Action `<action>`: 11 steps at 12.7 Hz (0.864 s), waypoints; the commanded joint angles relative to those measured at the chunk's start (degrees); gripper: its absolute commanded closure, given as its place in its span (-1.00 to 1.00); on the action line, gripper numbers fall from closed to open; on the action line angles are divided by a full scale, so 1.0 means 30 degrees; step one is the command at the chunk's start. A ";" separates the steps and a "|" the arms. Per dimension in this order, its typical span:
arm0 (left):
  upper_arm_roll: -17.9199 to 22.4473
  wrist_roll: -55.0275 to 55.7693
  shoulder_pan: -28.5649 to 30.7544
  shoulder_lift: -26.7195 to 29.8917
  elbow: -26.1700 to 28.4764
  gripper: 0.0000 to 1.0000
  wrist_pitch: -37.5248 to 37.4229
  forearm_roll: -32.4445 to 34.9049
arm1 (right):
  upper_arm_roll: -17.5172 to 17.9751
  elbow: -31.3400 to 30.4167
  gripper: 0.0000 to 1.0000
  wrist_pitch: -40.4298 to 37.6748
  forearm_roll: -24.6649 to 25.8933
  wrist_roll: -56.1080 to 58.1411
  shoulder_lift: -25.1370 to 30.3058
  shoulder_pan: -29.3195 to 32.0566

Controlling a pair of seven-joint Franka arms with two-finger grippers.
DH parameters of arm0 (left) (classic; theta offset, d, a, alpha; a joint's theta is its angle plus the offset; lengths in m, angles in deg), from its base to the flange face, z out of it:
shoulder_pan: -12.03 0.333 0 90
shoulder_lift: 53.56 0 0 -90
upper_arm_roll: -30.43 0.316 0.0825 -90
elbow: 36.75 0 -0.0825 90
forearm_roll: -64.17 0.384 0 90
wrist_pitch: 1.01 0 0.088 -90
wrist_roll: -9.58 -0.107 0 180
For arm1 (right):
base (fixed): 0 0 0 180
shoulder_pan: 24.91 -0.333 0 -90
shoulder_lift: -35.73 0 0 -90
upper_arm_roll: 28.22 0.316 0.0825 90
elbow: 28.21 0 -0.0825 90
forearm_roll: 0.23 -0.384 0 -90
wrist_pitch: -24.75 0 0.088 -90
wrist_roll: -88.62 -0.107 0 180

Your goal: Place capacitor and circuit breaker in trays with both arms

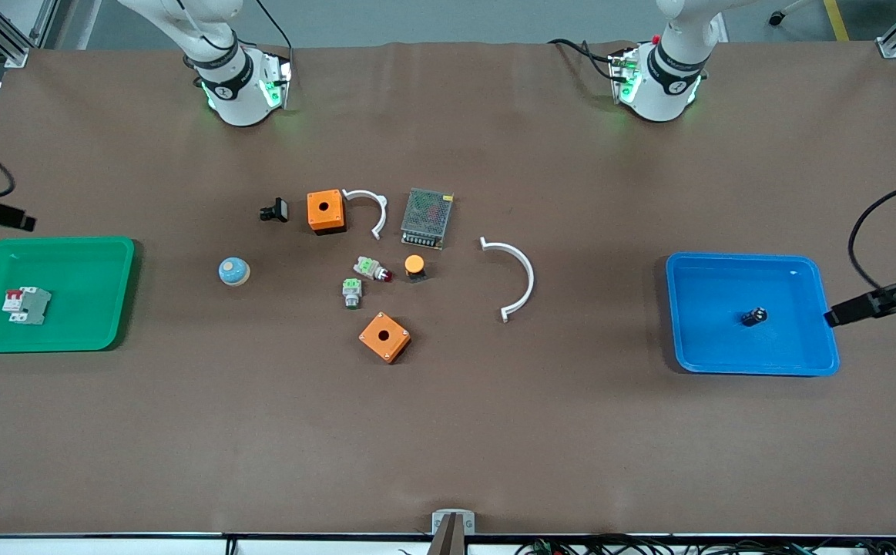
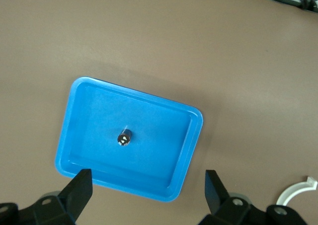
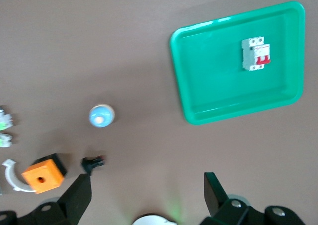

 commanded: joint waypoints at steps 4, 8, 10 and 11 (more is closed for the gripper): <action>-0.1358 -0.0896 0.0095 0.2841 0.0203 -1.00 -0.2869 -0.0079 | -0.0250 -0.1026 -1.00 0.0560 -0.0706 -0.1135 0.1877 -0.1516; -0.1129 -0.0632 -0.0899 0.4190 0.0815 -1.00 -0.4250 -0.0782 | -0.0279 -0.0878 -1.00 0.0561 -0.0706 -0.1134 0.1818 -0.1487; -0.0458 -0.0632 -0.1511 0.4979 0.1693 -1.00 -0.4252 -0.0812 | -0.0279 -0.0936 -1.00 0.0502 -0.0706 -0.1134 0.1818 -0.1487; 0.0533 -0.0632 -0.2532 0.5418 0.2133 -1.00 -0.4223 -0.0812 | -0.0279 -0.0936 -1.00 0.0502 -0.0706 -0.1134 0.1818 -0.1458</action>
